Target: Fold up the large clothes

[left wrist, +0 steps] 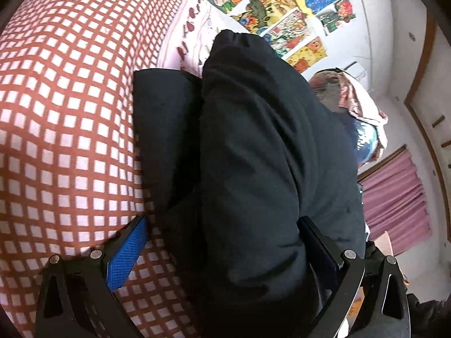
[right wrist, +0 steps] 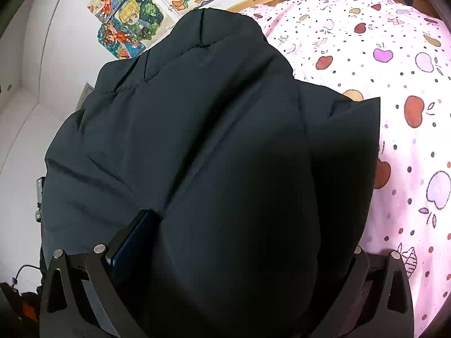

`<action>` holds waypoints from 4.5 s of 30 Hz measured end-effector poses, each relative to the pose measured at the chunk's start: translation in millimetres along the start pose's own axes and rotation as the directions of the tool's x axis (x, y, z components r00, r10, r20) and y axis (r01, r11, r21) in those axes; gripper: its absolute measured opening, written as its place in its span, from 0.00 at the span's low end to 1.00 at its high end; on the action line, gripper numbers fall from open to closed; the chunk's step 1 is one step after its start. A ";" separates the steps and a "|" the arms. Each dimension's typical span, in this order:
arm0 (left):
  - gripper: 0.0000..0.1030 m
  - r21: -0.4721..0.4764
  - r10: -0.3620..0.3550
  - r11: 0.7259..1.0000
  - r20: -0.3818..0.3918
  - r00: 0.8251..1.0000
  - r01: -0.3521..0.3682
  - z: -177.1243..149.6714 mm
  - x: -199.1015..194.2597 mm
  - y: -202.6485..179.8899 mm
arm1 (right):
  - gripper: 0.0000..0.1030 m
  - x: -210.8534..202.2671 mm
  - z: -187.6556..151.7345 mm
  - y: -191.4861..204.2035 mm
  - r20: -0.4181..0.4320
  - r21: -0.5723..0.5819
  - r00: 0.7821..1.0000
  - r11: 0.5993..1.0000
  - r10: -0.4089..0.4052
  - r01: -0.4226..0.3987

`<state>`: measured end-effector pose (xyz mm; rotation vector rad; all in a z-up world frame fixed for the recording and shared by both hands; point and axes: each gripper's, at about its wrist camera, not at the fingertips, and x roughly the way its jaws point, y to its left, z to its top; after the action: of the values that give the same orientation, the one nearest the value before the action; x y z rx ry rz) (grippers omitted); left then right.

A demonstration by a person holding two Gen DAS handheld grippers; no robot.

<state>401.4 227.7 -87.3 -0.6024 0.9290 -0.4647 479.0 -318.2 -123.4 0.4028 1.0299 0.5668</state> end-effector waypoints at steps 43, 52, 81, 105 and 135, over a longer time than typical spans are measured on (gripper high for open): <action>0.24 0.092 0.155 0.980 0.182 0.971 -0.174 -32.2 -52.7 -78.3 | 0.21 -95.9 -1.0 85.4 0.177 -0.064 0.980 0.993 -0.091 0.104; 0.23 0.154 0.142 0.971 0.248 0.958 -0.183 -70.5 -71.1 -98.3 | 0.21 -117.2 -21.8 84.1 0.207 -0.121 0.975 0.987 -0.080 0.107; 0.20 0.028 0.161 0.984 0.256 0.953 -0.174 -107.6 -113.5 -99.1 | 0.19 -153.5 -38.8 123.4 0.288 -0.210 0.957 0.975 -0.007 0.071; 0.88 -0.026 0.448 0.882 0.352 0.822 -0.470 -115.0 -116.8 -119.3 | 0.69 -129.0 -64.0 128.3 0.274 -0.140 0.872 0.880 -0.406 0.454; 1.00 -0.011 0.566 0.755 0.514 0.644 -0.655 -147.6 -152.3 -193.3 | 0.91 -196.1 -91.9 190.3 0.520 -0.171 0.774 0.844 -0.361 0.509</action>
<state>175.3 135.8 63.5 -0.1824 0.5347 0.2327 273.0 -284.0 75.4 0.0045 0.5182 0.1713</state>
